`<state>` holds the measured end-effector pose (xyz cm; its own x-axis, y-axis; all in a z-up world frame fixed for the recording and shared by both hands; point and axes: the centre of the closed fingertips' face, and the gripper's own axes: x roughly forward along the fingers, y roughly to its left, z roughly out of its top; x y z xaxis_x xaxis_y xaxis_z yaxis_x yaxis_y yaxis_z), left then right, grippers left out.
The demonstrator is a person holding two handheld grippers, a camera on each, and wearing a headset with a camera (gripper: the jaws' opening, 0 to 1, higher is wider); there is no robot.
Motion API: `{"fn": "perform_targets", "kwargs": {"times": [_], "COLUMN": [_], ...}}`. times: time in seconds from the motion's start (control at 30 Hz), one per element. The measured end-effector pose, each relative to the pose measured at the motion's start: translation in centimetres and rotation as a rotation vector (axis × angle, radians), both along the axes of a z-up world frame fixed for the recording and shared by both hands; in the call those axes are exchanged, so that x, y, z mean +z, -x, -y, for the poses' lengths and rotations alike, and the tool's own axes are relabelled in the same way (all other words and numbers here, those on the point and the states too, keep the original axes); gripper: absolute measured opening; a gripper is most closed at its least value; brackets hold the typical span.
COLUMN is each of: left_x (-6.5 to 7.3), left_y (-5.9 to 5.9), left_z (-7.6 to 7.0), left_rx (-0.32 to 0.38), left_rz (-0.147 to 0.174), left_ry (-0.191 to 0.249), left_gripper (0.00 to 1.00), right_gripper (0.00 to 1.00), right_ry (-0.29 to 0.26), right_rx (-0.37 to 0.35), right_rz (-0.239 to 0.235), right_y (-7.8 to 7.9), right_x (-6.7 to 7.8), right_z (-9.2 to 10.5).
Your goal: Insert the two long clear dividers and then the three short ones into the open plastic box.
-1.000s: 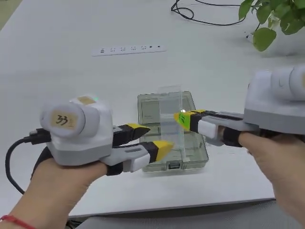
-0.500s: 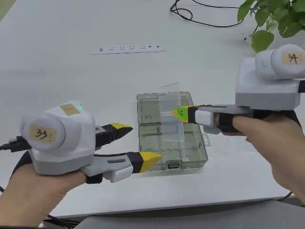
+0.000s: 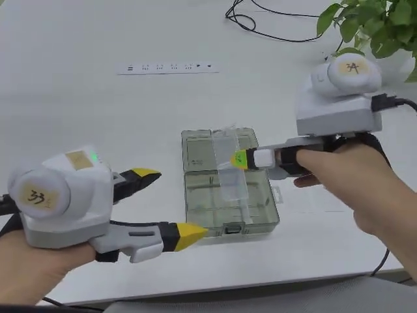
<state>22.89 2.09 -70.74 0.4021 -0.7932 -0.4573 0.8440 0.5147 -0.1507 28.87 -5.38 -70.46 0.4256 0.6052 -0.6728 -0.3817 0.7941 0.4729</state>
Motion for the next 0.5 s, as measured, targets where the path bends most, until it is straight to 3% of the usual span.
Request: {"fn": "perform_targets", "kwargs": {"times": [0.1, 0.5], "left_x": [-0.3, -1.0], "left_y": [-0.1, -0.2], "left_z": [-0.2, -0.3], "left_rx": [-0.009, -0.044], "left_rz": [-0.001, 0.010], "left_ry": [0.001, 0.028], "left_gripper": [0.80, 0.91], "right_gripper": [0.06, 0.06], "right_ry": [0.013, 0.062], "right_rx": [-0.010, -0.045], "right_rz": [-0.048, -0.228], "right_y": [-0.3, 1.0], "right_x": [-0.9, -4.2], "right_z": [-0.1, -0.3]}}
